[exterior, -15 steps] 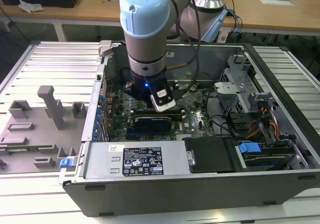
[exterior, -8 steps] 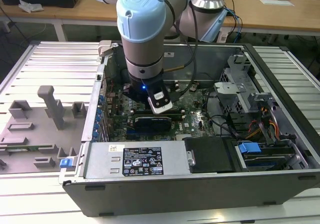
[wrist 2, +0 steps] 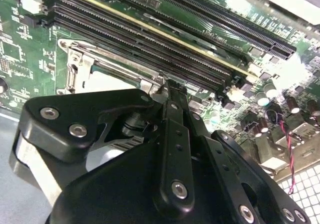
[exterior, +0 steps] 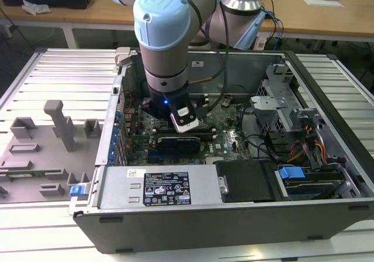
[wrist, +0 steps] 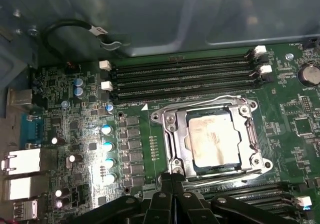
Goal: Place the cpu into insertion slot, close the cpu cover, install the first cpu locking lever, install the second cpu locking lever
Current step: 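Install the second cpu locking lever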
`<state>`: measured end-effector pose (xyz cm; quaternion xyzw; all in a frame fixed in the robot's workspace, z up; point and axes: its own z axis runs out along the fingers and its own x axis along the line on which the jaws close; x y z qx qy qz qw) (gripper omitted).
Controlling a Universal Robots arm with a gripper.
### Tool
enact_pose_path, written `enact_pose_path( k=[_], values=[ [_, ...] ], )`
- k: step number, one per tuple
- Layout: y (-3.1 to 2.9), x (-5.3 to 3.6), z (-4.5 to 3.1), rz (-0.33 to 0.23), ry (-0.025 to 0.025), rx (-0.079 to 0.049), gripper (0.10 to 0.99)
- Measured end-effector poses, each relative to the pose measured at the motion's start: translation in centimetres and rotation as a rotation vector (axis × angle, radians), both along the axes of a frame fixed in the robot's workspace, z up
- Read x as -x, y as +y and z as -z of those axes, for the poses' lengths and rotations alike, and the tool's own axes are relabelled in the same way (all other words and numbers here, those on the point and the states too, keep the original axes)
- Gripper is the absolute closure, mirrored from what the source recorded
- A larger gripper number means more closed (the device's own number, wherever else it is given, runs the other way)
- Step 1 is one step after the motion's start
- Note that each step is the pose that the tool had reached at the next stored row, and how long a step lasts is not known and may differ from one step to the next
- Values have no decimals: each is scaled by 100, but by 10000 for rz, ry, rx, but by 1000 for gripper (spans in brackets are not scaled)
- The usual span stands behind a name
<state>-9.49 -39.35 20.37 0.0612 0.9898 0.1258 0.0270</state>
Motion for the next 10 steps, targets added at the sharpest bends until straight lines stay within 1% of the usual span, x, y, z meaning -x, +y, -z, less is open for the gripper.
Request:
enact_pose_path(
  k=[3,6,8,10],
  values=[
    [33,6,7,0,-1,-2,980],
    [34,12,18,0,2,-2,980],
    [34,14,11,0,4,-1,980],
    [34,14,-88,-1,3,10,980]
  ],
)
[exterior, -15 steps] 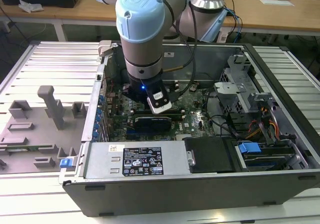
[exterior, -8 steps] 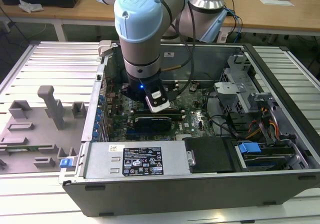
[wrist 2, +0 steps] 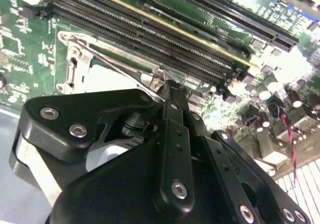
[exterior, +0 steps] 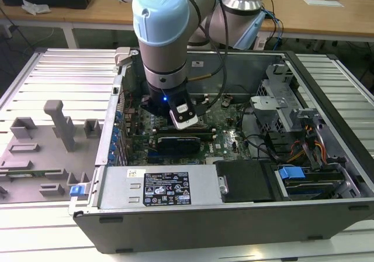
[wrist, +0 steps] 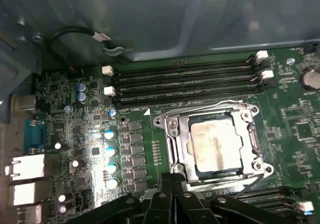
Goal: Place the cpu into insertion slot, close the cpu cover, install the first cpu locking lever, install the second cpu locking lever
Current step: 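Install the second cpu locking lever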
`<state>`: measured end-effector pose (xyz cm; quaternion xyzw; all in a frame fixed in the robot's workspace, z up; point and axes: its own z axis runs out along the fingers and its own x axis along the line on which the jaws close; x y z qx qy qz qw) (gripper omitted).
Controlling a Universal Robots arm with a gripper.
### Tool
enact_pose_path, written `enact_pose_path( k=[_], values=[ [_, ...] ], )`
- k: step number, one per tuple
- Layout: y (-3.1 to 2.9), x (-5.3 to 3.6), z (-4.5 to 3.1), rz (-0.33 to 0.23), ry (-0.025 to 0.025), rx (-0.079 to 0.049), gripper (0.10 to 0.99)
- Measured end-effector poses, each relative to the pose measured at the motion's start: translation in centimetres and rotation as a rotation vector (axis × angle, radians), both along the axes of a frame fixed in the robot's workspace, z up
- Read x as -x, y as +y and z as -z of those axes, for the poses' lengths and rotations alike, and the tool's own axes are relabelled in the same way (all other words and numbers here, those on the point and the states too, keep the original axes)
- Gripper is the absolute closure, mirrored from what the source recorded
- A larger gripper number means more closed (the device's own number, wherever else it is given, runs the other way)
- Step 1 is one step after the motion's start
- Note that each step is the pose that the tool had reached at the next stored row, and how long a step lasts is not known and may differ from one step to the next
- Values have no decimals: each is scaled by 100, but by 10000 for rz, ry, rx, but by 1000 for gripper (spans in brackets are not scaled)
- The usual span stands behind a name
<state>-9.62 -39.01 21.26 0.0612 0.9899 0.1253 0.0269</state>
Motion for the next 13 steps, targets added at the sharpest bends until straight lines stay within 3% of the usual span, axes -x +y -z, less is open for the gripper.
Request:
enact_pose_path(
  k=[5,9,11,13],
  values=[
    [0,1,-209,2,0,134,980],
    [0,0,-381,3,1,610,980],
    [0,0,-440,4,1,755,980],
    [0,-13,-464,4,9,806,980]
  ],
)
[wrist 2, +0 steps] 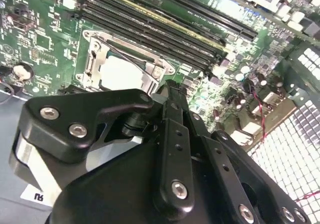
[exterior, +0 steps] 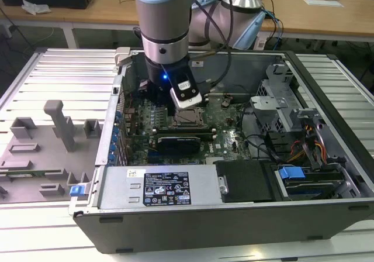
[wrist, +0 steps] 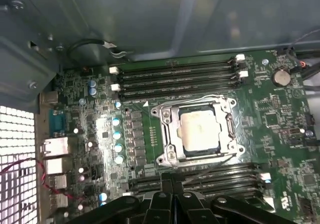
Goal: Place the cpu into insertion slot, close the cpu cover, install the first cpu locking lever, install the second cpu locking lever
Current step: 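Install the second cpu locking lever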
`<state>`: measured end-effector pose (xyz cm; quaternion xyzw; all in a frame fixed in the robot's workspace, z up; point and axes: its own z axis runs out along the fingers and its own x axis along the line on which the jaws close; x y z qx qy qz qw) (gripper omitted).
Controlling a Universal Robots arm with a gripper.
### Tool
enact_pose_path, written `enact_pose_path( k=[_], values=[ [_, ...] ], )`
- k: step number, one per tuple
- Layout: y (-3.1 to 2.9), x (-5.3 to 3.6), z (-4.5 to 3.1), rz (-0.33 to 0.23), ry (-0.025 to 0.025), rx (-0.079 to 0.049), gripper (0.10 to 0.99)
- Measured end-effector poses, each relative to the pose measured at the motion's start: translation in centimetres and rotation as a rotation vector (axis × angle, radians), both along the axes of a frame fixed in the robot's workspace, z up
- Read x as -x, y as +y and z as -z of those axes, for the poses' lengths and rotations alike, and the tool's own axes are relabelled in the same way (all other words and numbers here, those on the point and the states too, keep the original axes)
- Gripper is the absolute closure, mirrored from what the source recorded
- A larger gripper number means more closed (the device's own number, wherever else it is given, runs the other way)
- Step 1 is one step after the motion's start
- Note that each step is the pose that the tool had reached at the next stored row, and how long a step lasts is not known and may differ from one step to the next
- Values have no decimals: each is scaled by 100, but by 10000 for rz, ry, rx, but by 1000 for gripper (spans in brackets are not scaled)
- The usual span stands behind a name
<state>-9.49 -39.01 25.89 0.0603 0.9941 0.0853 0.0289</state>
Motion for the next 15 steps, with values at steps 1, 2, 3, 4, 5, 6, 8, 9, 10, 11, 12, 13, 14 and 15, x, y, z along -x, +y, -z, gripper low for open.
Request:
enact_pose_path(
  k=[1,2,3,4,5,6,8,9,10,11,12,13,14,15],
  values=[
    [-3,-31,-1,2,35,2,980],
    [-6,-62,-1,1,66,2,980],
    [-10,-84,-1,1,82,2,980],
    [-16,-119,-1,2,111,1,980],
    [-20,-142,0,3,136,2,980],
    [-24,-161,1,3,164,2,980],
    [-30,-206,17,1,270,2,980],
    [-31,-219,29,1,315,2,980],
    [-32,-234,44,2,361,1,980],
    [-32,-246,58,2,390,2,980],
    [-32,-256,86,1,421,0,980],
    [-28,-256,116,0,425,-19,980],
    [-24,-257,139,-10,424,-47,980],
    [-21,-256,165,-19,424,-66,980]
  ],
)
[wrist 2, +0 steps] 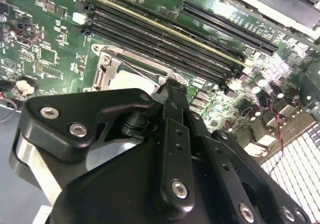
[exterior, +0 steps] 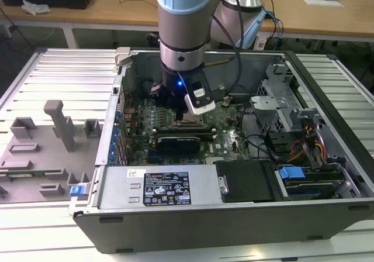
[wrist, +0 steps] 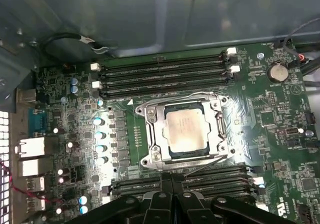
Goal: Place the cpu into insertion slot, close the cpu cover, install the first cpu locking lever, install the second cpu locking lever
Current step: 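Install the second cpu locking lever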
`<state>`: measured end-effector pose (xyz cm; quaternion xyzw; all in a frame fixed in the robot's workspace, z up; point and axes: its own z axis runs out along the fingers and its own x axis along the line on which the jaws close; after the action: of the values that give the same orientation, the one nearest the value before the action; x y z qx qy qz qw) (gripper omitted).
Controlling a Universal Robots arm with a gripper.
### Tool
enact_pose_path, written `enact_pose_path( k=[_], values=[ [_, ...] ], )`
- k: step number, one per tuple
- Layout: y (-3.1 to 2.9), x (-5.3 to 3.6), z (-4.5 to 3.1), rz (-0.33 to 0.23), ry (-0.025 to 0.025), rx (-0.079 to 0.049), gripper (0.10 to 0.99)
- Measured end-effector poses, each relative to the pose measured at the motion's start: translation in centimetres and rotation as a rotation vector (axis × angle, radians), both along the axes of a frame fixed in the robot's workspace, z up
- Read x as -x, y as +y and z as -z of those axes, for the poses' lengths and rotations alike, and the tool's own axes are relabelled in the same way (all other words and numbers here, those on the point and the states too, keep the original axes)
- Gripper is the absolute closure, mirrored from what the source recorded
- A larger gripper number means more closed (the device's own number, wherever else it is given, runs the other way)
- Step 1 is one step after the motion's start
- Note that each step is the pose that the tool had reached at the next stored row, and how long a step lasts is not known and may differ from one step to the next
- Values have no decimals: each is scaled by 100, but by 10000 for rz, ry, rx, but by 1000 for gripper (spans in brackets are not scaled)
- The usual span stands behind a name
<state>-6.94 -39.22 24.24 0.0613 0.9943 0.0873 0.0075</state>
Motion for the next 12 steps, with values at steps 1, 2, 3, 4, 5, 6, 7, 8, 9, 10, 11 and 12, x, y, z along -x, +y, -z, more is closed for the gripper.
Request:
enact_pose_path(
  k=[1,2,3,4,5,6,7,8,9,10,11,12],
  values=[
    [2,6,40,-9,0,-24,980],
    [2,11,60,-15,0,-37,980],
    [3,17,75,-21,0,-51,980],
    [5,27,93,-26,0,-66,980],
    [7,35,106,-29,0,-75,980],
    [8,52,132,-37,0,-93,980],
    [8,67,166,-41,0,-110,980],
    [8,72,188,-44,0,-126,980],
    [8,76,201,-45,0,-138,980],
    [9,83,225,-47,-1,-165,980],
    [9,93,245,-50,0,-196,980],
    [10,99,258,-50,0,-208,980]
  ],
)
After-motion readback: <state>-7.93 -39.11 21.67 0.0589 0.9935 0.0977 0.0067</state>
